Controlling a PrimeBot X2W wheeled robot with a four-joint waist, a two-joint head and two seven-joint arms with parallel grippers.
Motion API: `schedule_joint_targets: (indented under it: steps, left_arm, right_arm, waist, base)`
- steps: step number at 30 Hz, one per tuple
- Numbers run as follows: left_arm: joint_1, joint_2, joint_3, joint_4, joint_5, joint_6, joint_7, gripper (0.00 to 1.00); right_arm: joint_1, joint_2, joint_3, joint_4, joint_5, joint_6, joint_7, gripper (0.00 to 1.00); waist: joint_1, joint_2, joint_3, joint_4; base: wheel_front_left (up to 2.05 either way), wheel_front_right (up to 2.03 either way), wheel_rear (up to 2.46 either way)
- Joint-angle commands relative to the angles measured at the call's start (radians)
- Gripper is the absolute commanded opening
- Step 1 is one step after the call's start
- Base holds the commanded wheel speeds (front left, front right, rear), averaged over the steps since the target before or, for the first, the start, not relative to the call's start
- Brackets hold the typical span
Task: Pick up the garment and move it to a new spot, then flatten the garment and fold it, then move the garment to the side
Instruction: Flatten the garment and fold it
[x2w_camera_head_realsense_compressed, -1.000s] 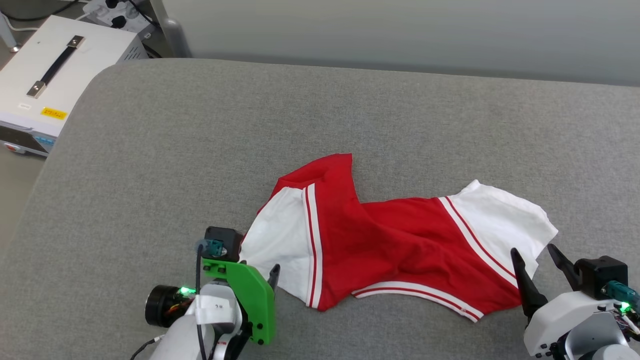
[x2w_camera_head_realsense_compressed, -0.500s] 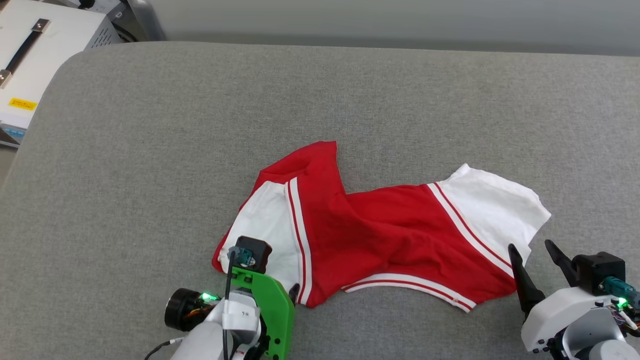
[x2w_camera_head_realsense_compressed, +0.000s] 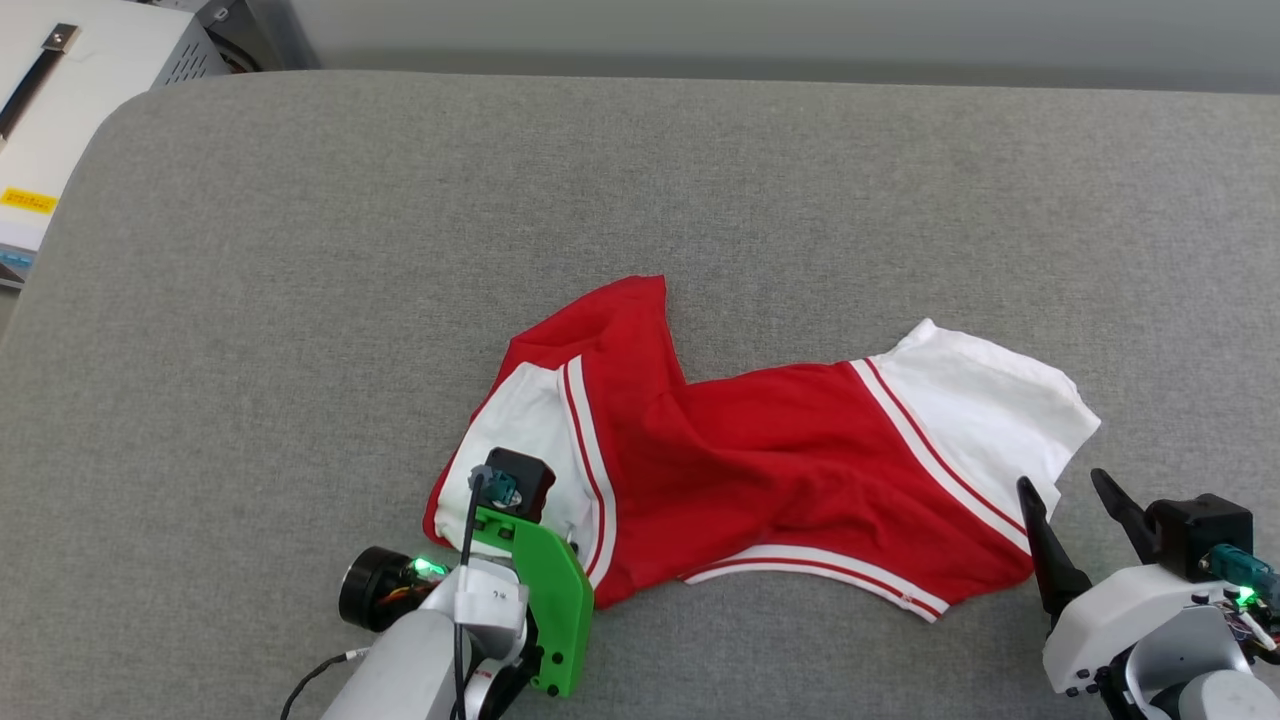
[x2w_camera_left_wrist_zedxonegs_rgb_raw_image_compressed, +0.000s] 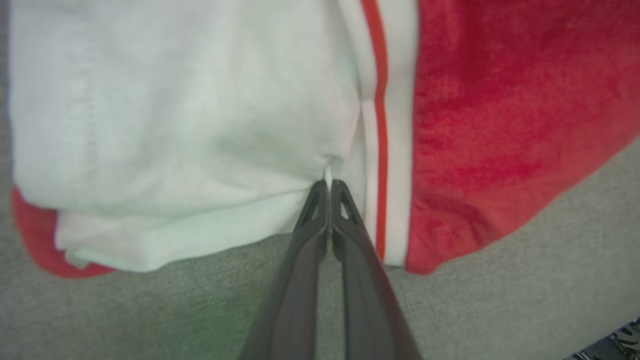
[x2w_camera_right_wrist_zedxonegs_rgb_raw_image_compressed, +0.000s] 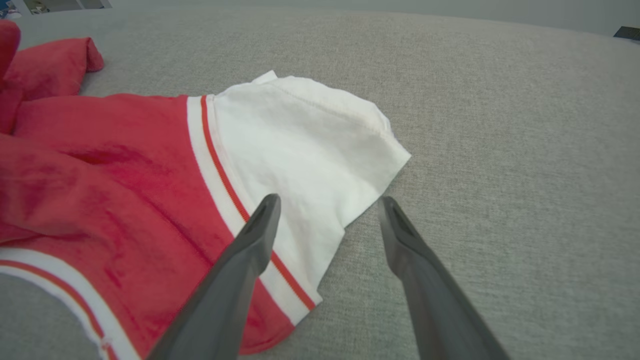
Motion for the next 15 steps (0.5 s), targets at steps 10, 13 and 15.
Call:
schedule_joint_targets:
  steps: [10, 13, 15]
  left_arm:
    - [0.106, 0.054, 0.051, -0.065, -0.014, 0.081, -0.050, 0.00]
    - [0.133, 0.086, 0.066, -0.105, 0.005, 0.116, -0.042, 0.00]
    - [0.153, 0.104, 0.070, -0.117, 0.010, 0.128, -0.029, 0.00]
  right_arm:
    - [0.025, 0.004, -0.021, 0.017, -0.004, -0.001, -0.001, 1.00]
    - [0.034, 0.007, -0.022, 0.021, -0.002, -0.001, 0.001, 1.00]
    - [0.037, 0.009, -0.020, 0.023, -0.001, -0.001, 0.004, 1.00]
  waist:
    - [0.0000, 0.0000, -0.092, 0.076]
    - [0.0000, 0.0000, -0.107, 0.102]
    - [0.0000, 0.0000, -0.114, 0.117]
  base:
    - [0.00, 0.00, 0.00]
    - [0.00, 0.00, 0.00]
    - [0.00, 0.00, 0.00]
